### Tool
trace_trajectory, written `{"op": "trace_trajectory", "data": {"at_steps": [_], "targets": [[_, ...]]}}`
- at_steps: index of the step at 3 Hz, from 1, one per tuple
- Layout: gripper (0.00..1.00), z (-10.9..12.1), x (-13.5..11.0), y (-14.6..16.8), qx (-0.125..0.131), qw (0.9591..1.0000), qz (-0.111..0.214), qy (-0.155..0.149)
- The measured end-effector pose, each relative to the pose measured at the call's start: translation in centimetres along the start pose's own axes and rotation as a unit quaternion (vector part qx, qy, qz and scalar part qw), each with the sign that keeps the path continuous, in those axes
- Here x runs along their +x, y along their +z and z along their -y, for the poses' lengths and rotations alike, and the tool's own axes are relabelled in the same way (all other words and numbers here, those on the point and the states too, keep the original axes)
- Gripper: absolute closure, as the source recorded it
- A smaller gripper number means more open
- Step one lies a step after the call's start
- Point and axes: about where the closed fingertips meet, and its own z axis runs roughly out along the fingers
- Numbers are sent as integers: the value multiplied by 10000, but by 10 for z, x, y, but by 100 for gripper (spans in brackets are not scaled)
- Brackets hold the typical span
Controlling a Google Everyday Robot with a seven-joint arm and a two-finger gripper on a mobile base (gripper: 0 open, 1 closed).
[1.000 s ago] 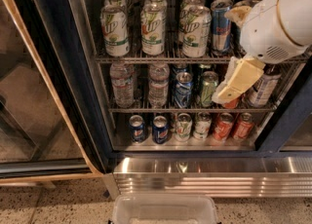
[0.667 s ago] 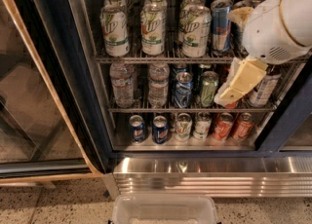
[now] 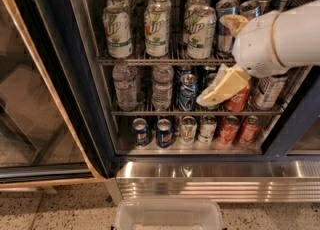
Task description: Pick 7up can from top shelf of fridge
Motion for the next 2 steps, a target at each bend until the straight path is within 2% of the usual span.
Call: {"op": "trace_trajectory", "data": {"at_steps": [1, 2], "targets": [[0, 3, -22, 31, 342, 9952, 896, 203], [0, 35, -63, 44, 890, 9784, 1832, 360]]}}
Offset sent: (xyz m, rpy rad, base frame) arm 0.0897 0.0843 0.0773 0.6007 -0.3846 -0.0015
